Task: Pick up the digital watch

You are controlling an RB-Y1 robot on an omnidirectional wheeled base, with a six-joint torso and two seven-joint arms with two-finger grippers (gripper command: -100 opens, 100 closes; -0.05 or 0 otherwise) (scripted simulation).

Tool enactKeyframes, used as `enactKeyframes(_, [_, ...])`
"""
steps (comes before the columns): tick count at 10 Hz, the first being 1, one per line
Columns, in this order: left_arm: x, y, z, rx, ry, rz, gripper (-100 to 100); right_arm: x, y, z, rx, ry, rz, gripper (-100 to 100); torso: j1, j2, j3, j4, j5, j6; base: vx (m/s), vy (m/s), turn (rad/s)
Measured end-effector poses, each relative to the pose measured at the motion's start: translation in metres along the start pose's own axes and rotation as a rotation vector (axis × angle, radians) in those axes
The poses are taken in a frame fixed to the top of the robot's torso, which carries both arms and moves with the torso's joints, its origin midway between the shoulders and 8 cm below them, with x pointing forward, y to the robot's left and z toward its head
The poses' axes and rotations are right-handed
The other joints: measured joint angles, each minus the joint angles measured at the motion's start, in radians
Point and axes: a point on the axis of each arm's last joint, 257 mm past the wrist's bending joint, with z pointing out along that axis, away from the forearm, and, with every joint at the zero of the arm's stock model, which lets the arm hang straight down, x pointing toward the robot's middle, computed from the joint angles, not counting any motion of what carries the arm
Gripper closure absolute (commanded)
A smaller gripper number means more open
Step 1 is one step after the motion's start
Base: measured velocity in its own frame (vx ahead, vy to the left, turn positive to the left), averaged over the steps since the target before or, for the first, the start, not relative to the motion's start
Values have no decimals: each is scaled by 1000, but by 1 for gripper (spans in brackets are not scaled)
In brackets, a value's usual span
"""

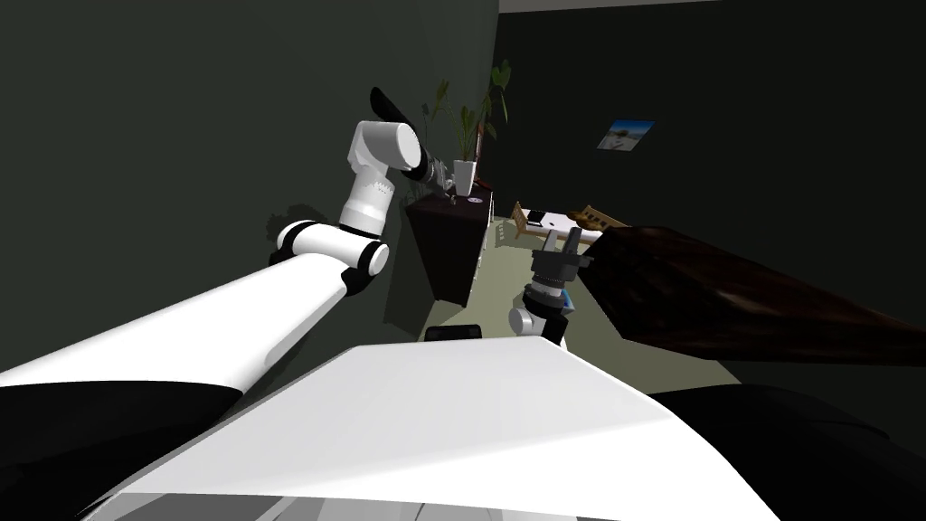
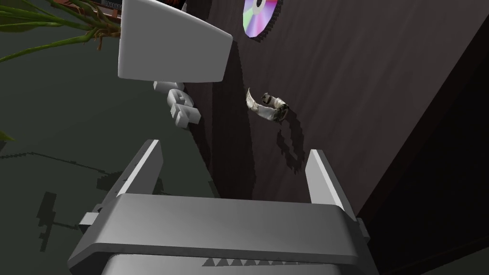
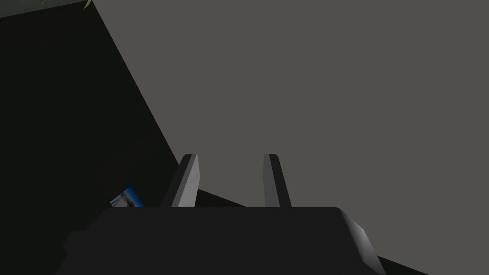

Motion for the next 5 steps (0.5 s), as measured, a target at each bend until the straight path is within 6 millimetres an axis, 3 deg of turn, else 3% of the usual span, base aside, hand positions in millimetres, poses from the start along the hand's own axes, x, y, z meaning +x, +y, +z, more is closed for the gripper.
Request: enactKeyframes(5, [17,6,0,-117,10,-16,-100,0,0,0,0,0,0,0,0,1,0,0,0,0,54,10,2])
